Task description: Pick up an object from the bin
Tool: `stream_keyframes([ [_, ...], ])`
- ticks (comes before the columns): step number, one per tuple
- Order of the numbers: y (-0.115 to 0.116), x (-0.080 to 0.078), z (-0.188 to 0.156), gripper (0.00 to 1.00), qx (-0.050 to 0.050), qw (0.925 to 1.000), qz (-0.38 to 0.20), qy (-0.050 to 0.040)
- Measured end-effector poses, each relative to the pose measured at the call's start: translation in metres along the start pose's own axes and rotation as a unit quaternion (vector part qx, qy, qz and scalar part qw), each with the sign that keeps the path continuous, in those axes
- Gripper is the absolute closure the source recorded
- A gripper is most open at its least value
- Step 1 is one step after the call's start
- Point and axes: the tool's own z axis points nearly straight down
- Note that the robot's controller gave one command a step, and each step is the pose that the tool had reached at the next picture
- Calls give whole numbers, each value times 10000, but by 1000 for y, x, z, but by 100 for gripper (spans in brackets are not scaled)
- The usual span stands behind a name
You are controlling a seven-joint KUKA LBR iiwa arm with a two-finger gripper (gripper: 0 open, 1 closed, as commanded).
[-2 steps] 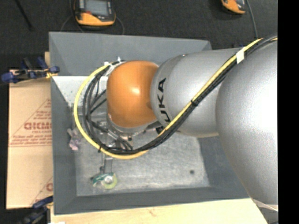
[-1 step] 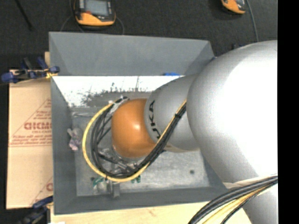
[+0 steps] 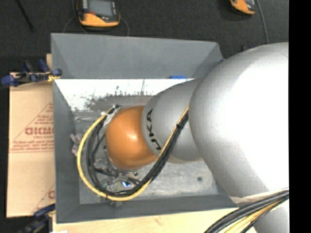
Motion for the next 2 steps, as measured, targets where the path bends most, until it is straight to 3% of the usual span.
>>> stream_keyframes([
  [1,4,4,2,100,-32,10000,19,69],
  [2,-19,-2,-79,100,-32,9893,-1460,72],
])
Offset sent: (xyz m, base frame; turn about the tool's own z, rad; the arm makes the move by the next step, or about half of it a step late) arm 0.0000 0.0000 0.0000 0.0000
